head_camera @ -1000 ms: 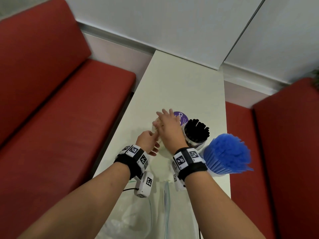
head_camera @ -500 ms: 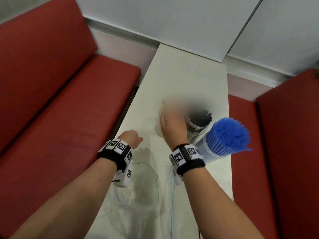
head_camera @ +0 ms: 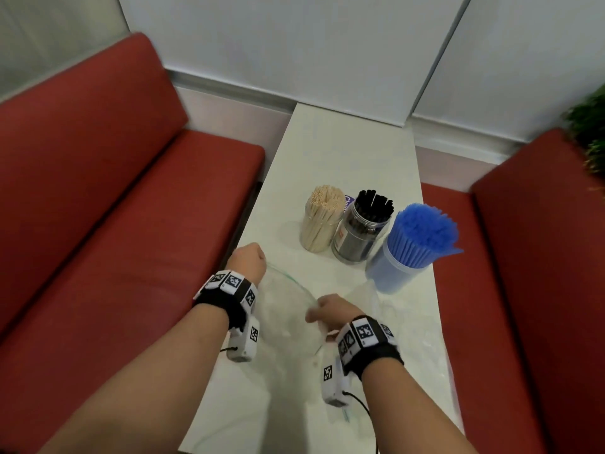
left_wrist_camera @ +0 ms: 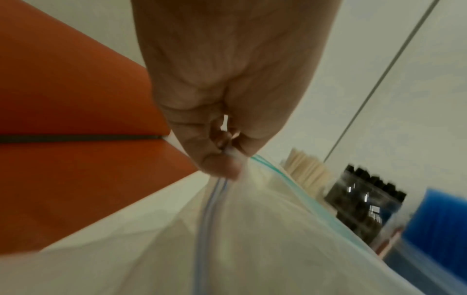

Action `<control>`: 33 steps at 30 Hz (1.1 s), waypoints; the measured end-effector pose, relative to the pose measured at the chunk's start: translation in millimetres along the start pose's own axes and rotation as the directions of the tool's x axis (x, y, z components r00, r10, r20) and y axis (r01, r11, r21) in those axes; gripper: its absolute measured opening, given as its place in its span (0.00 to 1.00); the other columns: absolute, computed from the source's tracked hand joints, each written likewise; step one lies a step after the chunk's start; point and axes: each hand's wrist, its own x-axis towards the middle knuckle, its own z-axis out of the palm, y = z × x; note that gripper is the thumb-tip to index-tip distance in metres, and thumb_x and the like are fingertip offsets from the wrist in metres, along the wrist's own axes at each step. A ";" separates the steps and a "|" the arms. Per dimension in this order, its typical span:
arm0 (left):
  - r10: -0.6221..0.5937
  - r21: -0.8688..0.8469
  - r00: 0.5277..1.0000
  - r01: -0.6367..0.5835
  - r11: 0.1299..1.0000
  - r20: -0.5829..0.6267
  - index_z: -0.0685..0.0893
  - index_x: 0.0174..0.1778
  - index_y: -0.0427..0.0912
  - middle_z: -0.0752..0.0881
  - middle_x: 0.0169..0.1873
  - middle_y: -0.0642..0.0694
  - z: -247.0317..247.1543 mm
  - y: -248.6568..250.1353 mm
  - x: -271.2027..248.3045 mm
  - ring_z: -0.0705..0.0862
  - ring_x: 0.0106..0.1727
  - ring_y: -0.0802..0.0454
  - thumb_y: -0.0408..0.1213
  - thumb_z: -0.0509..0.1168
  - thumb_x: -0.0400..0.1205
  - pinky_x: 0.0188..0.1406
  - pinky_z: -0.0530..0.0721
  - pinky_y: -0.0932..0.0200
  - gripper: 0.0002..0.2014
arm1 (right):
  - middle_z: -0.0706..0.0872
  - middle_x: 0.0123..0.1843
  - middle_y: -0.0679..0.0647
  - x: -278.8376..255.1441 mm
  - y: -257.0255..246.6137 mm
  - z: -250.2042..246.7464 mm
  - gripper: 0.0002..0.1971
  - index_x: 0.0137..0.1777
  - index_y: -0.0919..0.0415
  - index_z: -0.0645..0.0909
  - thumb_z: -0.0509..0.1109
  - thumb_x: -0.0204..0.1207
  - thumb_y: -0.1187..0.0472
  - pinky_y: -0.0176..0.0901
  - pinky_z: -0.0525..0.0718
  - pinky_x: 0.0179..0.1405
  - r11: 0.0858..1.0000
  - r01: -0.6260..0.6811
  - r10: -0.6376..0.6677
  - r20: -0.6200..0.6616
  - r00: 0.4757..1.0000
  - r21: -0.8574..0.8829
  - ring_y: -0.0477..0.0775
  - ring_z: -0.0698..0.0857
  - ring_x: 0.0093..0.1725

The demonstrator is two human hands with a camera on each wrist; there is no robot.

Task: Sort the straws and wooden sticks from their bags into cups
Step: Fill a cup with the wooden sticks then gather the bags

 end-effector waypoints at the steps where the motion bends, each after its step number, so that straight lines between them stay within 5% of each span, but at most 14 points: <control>1: 0.002 -0.068 0.998 -0.006 0.998 -0.062 0.86 0.52 0.37 0.88 0.52 0.35 -12.4 4.4 -0.9 0.87 0.52 0.35 0.29 0.56 0.83 0.52 0.86 0.48 0.13 | 0.82 0.40 0.58 -4.2 -4.0 -7.5 0.07 0.46 0.63 0.82 0.78 0.79 0.61 0.50 0.87 0.43 0.998 0.039 -0.035 -0.080 0.996 0.045 0.58 0.83 0.40; 4: 0.017 -0.170 0.976 -0.055 0.984 -0.218 0.87 0.45 0.38 0.89 0.47 0.35 -41.6 12.6 -2.3 0.89 0.46 0.33 0.26 0.54 0.80 0.48 0.88 0.45 0.14 | 0.77 0.36 0.54 -18.4 -14.4 -23.0 0.18 0.39 0.58 0.74 0.82 0.76 0.55 0.46 0.81 0.35 0.982 0.090 -0.041 -0.273 0.961 0.169 0.55 0.80 0.36; 7: 0.034 -0.218 0.951 -0.105 0.970 -0.307 0.84 0.40 0.42 0.86 0.45 0.38 -53.5 16.9 -4.1 0.87 0.42 0.34 0.23 0.53 0.77 0.44 0.88 0.45 0.16 | 0.75 0.38 0.54 -31.1 -16.0 -28.4 0.20 0.41 0.59 0.72 0.82 0.76 0.53 0.47 0.84 0.34 0.941 0.123 -0.042 -0.251 0.967 0.316 0.54 0.79 0.34; 10: 0.070 -0.210 0.924 -0.158 0.965 -0.376 0.83 0.35 0.43 0.86 0.43 0.40 -57.7 15.0 -5.4 0.83 0.38 0.42 0.22 0.55 0.75 0.38 0.81 0.55 0.15 | 0.81 0.42 0.57 -42.0 -17.3 -34.0 0.11 0.49 0.61 0.77 0.78 0.79 0.65 0.45 0.87 0.36 0.647 0.203 -0.199 -0.095 0.975 0.735 0.54 0.83 0.37; 12: 0.069 -0.214 0.912 -0.168 0.962 -0.405 0.81 0.32 0.45 0.87 0.41 0.40 -62.7 12.2 -5.0 0.80 0.37 0.44 0.22 0.55 0.74 0.37 0.78 0.58 0.15 | 0.87 0.49 0.60 -47.4 -13.2 -40.2 0.12 0.57 0.62 0.77 0.73 0.79 0.73 0.47 0.88 0.40 0.460 0.254 -0.337 -0.098 0.937 0.851 0.57 0.86 0.42; 13: 0.054 -0.237 0.909 -0.164 0.958 -0.413 0.80 0.30 0.46 0.87 0.40 0.39 -65.8 10.9 -4.5 0.82 0.37 0.42 0.22 0.55 0.73 0.37 0.82 0.56 0.15 | 0.87 0.52 0.62 -49.7 -11.0 -42.9 0.15 0.60 0.62 0.77 0.71 0.78 0.76 0.48 0.89 0.41 0.440 0.287 -0.376 -0.116 0.920 0.851 0.58 0.87 0.45; 17: 0.021 -0.207 0.927 -0.106 0.973 -0.374 0.83 0.36 0.42 0.88 0.44 0.35 -78.7 11.6 -4.0 0.87 0.44 0.34 0.24 0.56 0.77 0.44 0.88 0.45 0.13 | 0.85 0.51 0.61 -54.9 -10.1 -45.7 0.16 0.56 0.61 0.79 0.73 0.77 0.79 0.42 0.85 0.32 0.623 0.428 -0.269 -0.334 0.903 0.655 0.54 0.85 0.39; 20: 0.209 -0.042 0.946 -0.226 0.973 -0.248 0.83 0.45 0.42 0.86 0.47 0.44 -83.9 30.7 -14.5 0.83 0.49 0.44 0.40 0.69 0.80 0.45 0.79 0.52 0.05 | 0.83 0.53 0.60 -55.2 -24.8 -42.2 0.15 0.55 0.60 0.77 0.79 0.76 0.70 0.43 0.86 0.32 0.700 0.475 -0.163 -0.529 0.833 0.533 0.56 0.85 0.42; 23: 0.516 -0.252 0.853 -0.483 0.839 0.083 0.84 0.50 0.51 0.85 0.48 0.54 -80.1 63.4 -33.6 0.81 0.47 0.58 0.62 0.73 0.73 0.41 0.77 0.65 0.20 | 0.85 0.55 0.59 -62.5 -53.7 -36.8 0.18 0.65 0.64 0.75 0.77 0.80 0.66 0.44 0.86 0.36 0.672 0.550 -0.225 -0.571 0.790 0.496 0.54 0.85 0.44; 25: 0.609 -0.363 0.751 -0.509 0.781 0.256 0.79 0.62 0.54 0.85 0.55 0.56 -74.8 77.9 -43.9 0.82 0.52 0.62 0.56 0.79 0.69 0.47 0.79 0.70 0.28 | 0.88 0.52 0.58 -76.2 -72.2 -38.6 0.20 0.71 0.67 0.74 0.74 0.83 0.66 0.43 0.89 0.41 0.527 0.605 -0.302 -0.535 0.789 0.597 0.52 0.90 0.43; 27: 0.616 -0.379 0.762 -0.520 0.765 0.198 0.76 0.67 0.49 0.85 0.57 0.48 -74.0 83.3 -42.8 0.85 0.52 0.55 0.41 0.78 0.72 0.50 0.84 0.60 0.29 | 0.90 0.55 0.59 -88.1 -78.6 -44.4 0.16 0.70 0.64 0.76 0.72 0.85 0.65 0.45 0.91 0.52 0.414 0.659 -0.376 -0.541 0.752 0.628 0.52 0.93 0.49; 29: 0.551 -0.508 0.832 -0.449 0.735 0.062 0.81 0.59 0.45 0.88 0.48 0.40 -79.8 86.5 -39.0 0.90 0.40 0.45 0.32 0.69 0.77 0.38 0.88 0.55 0.15 | 0.89 0.64 0.56 -94.9 -73.8 -53.5 0.18 0.73 0.57 0.79 0.73 0.85 0.59 0.54 0.85 0.69 0.606 0.710 -0.390 -0.644 0.658 0.358 0.54 0.88 0.63; 31: 0.457 -0.674 0.889 -0.355 0.648 -0.029 0.84 0.51 0.44 0.89 0.40 0.38 -86.9 90.5 -32.7 0.90 0.33 0.39 0.33 0.64 0.81 0.34 0.88 0.52 0.06 | 0.82 0.74 0.52 -95.2 -60.0 -64.7 0.26 0.76 0.48 0.77 0.76 0.81 0.45 0.65 0.73 0.79 0.846 0.532 -0.384 -0.718 0.581 -0.022 0.55 0.78 0.75; 33: 0.364 -0.811 0.928 -0.272 0.518 -0.079 0.85 0.54 0.37 0.89 0.35 0.39 -93.2 95.6 -27.6 0.89 0.33 0.39 0.35 0.65 0.85 0.38 0.88 0.48 0.07 | 0.79 0.75 0.51 -94.9 -47.1 -70.1 0.35 0.80 0.45 0.72 0.78 0.76 0.38 0.62 0.73 0.77 0.903 0.427 -0.329 -0.726 0.604 -0.053 0.54 0.77 0.73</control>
